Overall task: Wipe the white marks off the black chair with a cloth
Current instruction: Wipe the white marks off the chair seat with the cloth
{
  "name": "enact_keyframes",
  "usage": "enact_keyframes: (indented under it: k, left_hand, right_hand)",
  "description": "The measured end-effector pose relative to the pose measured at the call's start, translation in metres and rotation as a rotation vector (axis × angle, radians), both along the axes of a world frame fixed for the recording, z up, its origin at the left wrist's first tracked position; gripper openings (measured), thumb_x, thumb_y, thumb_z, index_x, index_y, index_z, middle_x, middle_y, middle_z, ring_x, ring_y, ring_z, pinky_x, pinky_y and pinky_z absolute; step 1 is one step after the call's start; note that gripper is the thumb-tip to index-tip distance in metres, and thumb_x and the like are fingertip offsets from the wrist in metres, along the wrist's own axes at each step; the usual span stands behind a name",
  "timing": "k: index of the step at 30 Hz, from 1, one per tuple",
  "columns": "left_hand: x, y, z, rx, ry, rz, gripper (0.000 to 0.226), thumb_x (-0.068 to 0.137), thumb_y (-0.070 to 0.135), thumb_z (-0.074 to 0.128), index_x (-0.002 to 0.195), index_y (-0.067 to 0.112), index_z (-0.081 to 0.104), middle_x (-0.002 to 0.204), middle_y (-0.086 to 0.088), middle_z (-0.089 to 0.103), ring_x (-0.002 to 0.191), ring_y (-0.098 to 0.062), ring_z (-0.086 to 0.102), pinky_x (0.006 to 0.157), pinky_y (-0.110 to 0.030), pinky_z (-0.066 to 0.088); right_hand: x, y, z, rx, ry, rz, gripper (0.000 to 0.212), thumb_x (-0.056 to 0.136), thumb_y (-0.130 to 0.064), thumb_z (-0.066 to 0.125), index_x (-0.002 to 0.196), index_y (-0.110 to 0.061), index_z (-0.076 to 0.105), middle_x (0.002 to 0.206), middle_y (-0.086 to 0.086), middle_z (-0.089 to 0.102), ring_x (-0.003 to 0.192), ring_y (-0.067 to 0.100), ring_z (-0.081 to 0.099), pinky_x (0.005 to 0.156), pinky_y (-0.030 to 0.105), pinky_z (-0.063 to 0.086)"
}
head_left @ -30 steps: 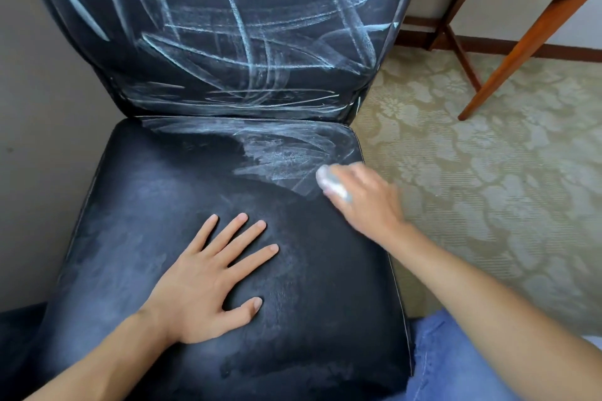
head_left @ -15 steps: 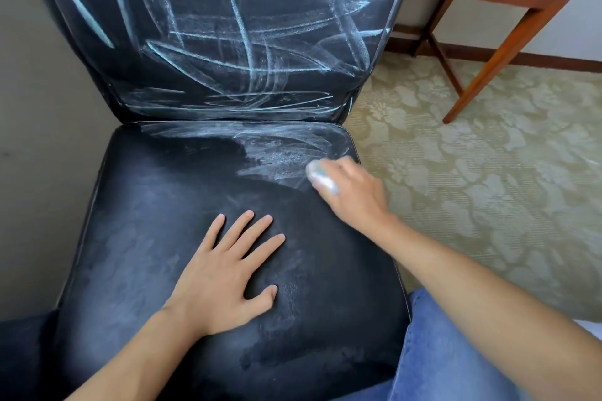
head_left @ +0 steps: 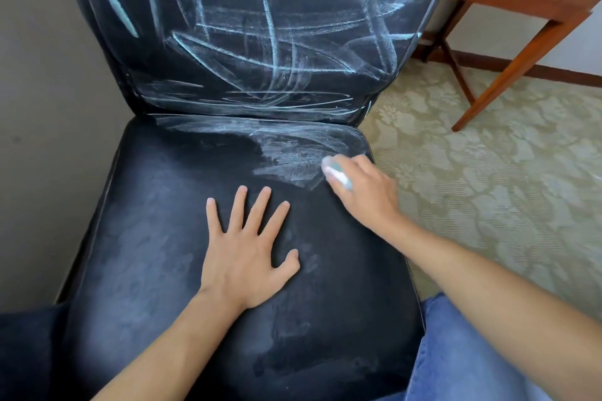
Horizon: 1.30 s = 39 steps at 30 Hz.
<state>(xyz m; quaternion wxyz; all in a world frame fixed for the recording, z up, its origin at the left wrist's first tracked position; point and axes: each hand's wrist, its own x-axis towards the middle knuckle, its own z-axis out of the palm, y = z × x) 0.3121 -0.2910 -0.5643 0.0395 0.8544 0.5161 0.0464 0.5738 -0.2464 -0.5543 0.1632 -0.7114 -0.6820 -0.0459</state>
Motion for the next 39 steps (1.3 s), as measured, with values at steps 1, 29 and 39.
enact_keyframes:
  k: [1, 29, 39]
  left_hand:
    - [0.001, 0.000, 0.000, -0.002, 0.004, 0.014, 0.080, 0.091, 0.074, 0.037, 0.160, 0.034, 0.039, 0.172, -0.006, 0.026, 0.159, -0.041, 0.014, 0.120, -0.076, 0.005]
    - [-0.012, 0.010, -0.004, 0.079, -0.431, 0.211, 0.039, 0.087, 0.024, 0.042, 0.103, 0.002, 0.068, 0.135, -0.016, 0.061, 0.121, -0.037, 0.059, 0.112, -0.053, 0.042]
    - [-0.027, 0.020, 0.008, -0.049, -0.700, 0.370, 0.016, 0.083, 0.003, 0.058, 0.089, 0.018, 0.058, 0.121, 0.009, 0.058, 0.114, -0.017, 0.055, 0.092, -0.034, 0.047]
  right_hand:
    - [0.013, 0.015, -0.001, -0.034, 0.040, -0.167, 0.032, 0.102, -0.053, 0.048, 0.130, -0.039, 0.056, 0.114, -0.004, 0.057, 0.097, 0.032, 0.064, 0.073, 0.042, 0.053]
    - [-0.078, 0.018, 0.011, -0.048, -0.061, 0.208, 0.029, 0.099, -0.058, 0.051, 0.124, -0.045, 0.058, 0.110, -0.008, 0.058, 0.101, 0.022, 0.063, 0.066, 0.041, 0.056]
    - [-0.167, 0.019, 0.014, -0.103, 0.087, 0.041, 0.028, 0.096, -0.048, 0.054, 0.122, -0.038, 0.056, 0.111, -0.001, 0.053, 0.098, 0.029, 0.061, 0.068, 0.042, 0.053]
